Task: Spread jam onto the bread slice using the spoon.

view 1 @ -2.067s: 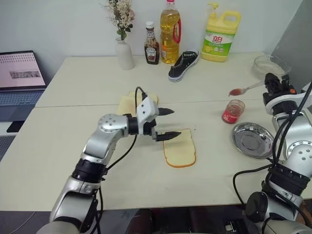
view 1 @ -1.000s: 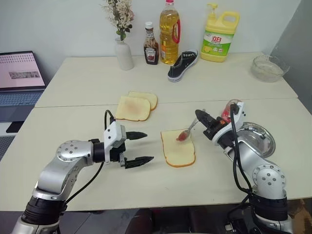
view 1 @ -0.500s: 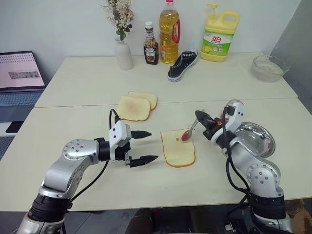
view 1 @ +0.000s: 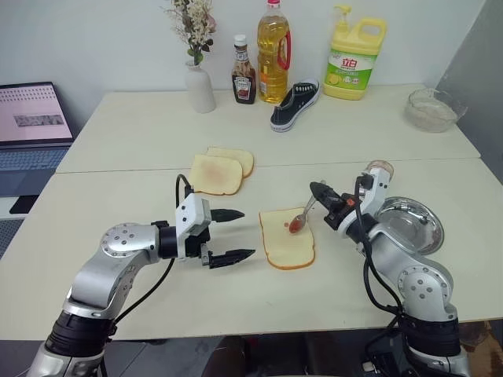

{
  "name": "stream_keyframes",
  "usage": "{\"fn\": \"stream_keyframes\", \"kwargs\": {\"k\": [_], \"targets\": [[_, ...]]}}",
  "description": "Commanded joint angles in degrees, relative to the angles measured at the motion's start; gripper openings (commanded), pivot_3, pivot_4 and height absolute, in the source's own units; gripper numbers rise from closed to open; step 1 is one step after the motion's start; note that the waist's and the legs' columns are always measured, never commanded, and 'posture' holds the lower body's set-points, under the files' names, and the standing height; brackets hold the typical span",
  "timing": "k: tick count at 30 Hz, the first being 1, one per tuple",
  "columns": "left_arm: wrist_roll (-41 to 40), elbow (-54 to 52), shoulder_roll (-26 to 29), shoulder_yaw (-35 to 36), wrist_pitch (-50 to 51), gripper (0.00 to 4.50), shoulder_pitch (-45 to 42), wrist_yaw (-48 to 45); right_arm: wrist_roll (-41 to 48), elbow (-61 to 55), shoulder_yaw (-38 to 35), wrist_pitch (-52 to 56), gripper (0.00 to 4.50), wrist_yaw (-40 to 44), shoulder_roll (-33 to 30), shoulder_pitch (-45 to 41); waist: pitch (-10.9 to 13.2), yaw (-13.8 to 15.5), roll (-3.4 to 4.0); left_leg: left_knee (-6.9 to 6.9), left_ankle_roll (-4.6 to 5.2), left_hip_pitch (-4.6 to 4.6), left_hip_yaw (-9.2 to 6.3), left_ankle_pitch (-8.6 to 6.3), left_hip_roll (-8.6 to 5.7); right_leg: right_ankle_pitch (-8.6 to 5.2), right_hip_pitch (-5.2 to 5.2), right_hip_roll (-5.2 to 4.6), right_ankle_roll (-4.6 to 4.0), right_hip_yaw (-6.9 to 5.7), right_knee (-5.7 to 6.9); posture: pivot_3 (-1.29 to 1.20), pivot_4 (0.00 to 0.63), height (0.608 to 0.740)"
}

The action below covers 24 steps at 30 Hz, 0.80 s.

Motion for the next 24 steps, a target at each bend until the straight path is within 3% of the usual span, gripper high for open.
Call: {"fn": "stream_keyframes", "kwargs": {"k": [1, 11, 24], "targets": [[0.04, -0.87, 0.6, 0.14, -1.1, 4.5, -0.95, -0.74, -0.59, -3.49, 0.61, 0.0, 0.03, 1.7, -0.19, -0.26, 0.0, 0.0, 0.0, 0.0, 0.0, 0.0, 0.0, 0.0, 0.0, 0.0, 0.0, 0.0, 0.0, 0.0, 0.0, 0.0, 0.15, 0.74], [0.3, -0.73, 0.47, -0.12, -1.24, 4.5, -1.42, -1.36, -5.73, -5.47, 3.23, -0.23, 0.03, 6.03, -2.42, -0.44, 0.0, 0.02, 0.0, 0.0, 0.0, 0.0, 0.0, 0.0, 0.0, 0.0, 0.0, 0.0, 0.0, -0.01, -0.01, 0.0, 0.15, 0.74], [0.31, -0.96, 0.43, -0.11, -1.1, 4.5, -1.24, -1.13, -3.09, -4.34, 0.2, 0.87, 0.03, 5.55, -0.54, -0.39, 0.0, 0.06, 0.0, 0.0, 0.0, 0.0, -0.01, 0.0, 0.0, 0.0, 0.0, 0.0, 0.0, 0.0, -0.01, 0.0, 0.15, 0.74]]}}
